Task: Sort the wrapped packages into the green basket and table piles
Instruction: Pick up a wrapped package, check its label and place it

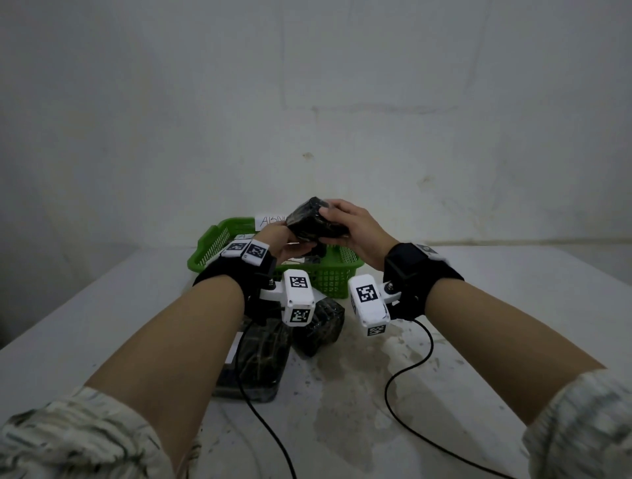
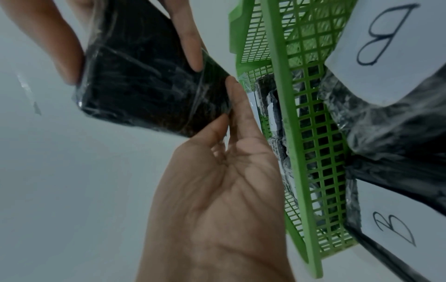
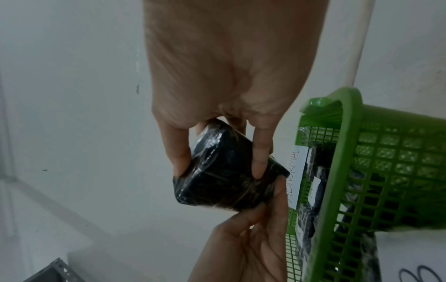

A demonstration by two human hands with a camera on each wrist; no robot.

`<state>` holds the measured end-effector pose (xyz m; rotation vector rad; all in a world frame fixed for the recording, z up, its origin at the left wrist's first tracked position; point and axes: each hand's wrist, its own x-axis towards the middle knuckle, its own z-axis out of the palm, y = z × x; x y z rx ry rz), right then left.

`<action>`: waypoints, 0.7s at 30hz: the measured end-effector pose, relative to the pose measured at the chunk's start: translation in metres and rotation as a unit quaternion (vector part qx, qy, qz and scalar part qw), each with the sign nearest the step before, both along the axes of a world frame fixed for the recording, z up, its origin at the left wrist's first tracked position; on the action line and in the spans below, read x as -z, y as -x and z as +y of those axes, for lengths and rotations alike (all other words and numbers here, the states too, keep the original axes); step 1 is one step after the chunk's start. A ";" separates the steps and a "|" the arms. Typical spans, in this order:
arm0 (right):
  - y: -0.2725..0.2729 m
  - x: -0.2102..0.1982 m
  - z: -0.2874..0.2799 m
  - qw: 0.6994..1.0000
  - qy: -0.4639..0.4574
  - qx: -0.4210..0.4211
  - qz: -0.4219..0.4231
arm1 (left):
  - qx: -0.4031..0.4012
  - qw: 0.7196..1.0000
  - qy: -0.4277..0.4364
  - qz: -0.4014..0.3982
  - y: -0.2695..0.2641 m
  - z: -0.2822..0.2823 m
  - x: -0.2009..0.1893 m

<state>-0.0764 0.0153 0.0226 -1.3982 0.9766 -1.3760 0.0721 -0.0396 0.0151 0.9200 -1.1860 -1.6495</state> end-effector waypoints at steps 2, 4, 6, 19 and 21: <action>-0.001 0.001 0.001 1.000 0.003 -0.002 0.002 | -0.001 1.000 0.002 -0.012 -0.001 0.001 0.000; -0.001 0.000 0.003 1.000 -0.002 -0.015 -0.014 | -0.005 1.000 -0.003 -0.015 -0.001 -0.001 0.000; 0.001 0.000 0.002 0.998 -0.012 -0.036 -0.049 | -0.003 1.000 -0.008 -0.018 -0.001 -0.003 0.000; 0.012 0.010 -0.004 0.995 -0.022 0.083 -0.044 | 0.020 0.995 -0.006 -0.100 0.002 0.003 -0.002; 0.014 0.008 0.000 0.998 -0.019 0.065 -0.012 | 0.029 0.995 -0.004 -0.092 0.004 0.006 -0.003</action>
